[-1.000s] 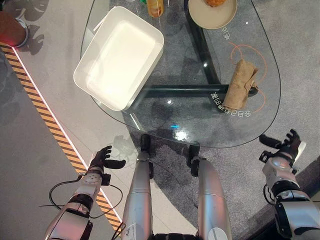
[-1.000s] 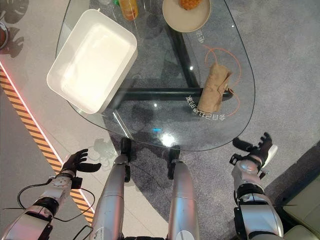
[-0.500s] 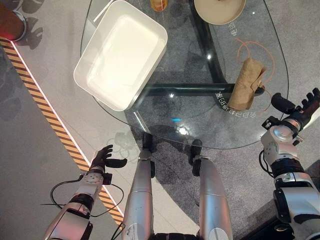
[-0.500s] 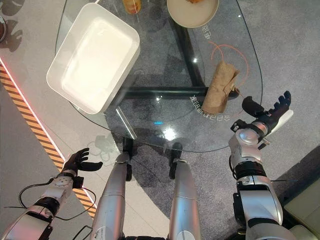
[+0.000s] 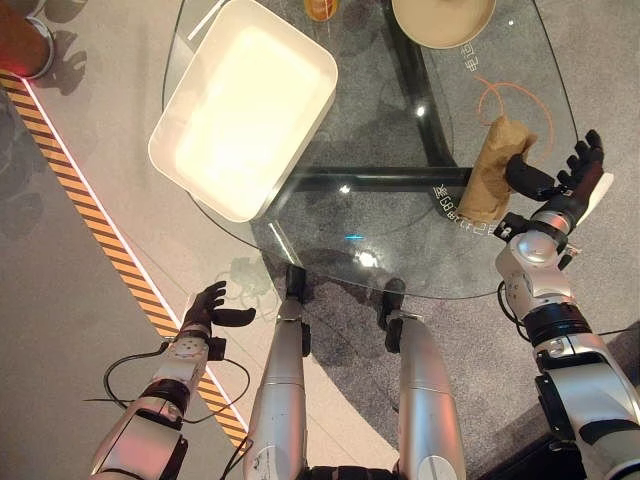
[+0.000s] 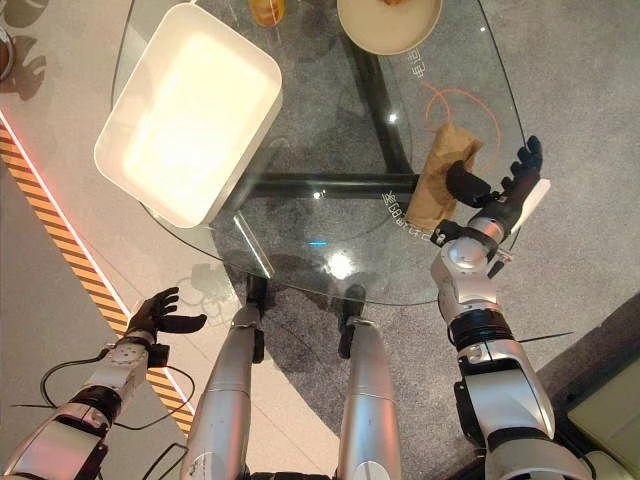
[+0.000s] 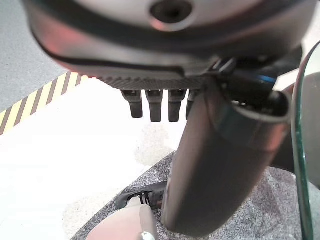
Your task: Wipe the table with a cloth and put it in the basket.
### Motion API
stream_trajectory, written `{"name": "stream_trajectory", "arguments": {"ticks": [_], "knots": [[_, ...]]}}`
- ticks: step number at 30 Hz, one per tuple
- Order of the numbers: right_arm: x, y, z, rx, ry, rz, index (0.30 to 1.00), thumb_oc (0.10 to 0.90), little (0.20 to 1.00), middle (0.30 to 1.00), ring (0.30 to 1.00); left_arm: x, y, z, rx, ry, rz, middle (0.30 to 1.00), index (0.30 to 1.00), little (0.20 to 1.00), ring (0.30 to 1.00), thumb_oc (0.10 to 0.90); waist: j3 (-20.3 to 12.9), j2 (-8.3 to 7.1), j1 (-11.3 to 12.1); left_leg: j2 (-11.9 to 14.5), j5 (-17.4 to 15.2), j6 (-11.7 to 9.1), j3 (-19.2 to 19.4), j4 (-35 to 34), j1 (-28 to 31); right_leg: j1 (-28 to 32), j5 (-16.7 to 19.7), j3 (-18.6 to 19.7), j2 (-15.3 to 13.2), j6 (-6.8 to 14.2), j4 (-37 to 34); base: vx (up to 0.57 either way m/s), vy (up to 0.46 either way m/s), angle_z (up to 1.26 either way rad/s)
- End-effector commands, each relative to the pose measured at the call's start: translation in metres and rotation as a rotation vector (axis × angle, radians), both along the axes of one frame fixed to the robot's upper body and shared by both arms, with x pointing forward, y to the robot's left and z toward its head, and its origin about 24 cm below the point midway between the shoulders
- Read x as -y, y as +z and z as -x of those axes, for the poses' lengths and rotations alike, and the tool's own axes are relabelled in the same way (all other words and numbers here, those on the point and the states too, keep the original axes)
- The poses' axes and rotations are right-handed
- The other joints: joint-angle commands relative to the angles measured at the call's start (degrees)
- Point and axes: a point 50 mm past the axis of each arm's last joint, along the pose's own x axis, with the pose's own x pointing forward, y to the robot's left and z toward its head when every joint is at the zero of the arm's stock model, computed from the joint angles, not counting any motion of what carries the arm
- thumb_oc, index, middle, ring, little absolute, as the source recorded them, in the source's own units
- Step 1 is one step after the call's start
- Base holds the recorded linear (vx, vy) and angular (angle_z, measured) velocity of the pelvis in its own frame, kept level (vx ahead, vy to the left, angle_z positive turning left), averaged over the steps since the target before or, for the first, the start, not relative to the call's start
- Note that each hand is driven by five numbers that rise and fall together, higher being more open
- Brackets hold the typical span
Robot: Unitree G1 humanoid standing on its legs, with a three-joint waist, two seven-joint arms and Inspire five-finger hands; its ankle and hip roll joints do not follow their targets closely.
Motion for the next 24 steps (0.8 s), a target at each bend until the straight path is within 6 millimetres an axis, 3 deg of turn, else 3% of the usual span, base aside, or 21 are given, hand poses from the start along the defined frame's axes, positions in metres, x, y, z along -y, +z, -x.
{"name": "stream_trajectory", "arguments": {"ticks": [1,14,24], "knots": [[0.0,0.036,-0.003,0.109,0.017,0.092,0.9,0.8,0.9,0.9,0.9,-0.001,-0.011,0.009,-0.035,0.041,-0.013,0.9,0.9,0.9,0.9,0.8,-1.23,1.02,-0.87,-5.28,-6.85,4.65,3.57,4.57,2.2,4.18,4.58,-0.88,3.39,-0.41,-8.55,0.01,0.031,0.01],[-0.021,0.009,-0.01,0.024,0.054,-0.011,0.9,0.8,0.9,0.9,0.9,0.014,-0.015,0.007,-0.043,0.023,-0.006,0.9,0.9,0.9,0.9,0.8,-1.23,1.72,-0.72,-5.59,-6.54,4.83,4.24,3.89,3.07,4.68,4.64,-0.97,3.19,-0.84,-8.64,0.0,0.002,0.01],[-0.024,0.001,-0.009,-0.009,0.008,-0.038,0.9,0.8,0.9,0.9,0.9,0.022,-0.019,0.008,-0.045,0.015,-0.002,0.9,0.9,0.9,0.9,0.8,-1.23,1.96,-0.8,-5.69,-6.51,5.0,4.53,4.01,3.04,4.38,4.68,-0.84,3.35,-0.95,-8.29,0.0,0.0,0.0]]}}
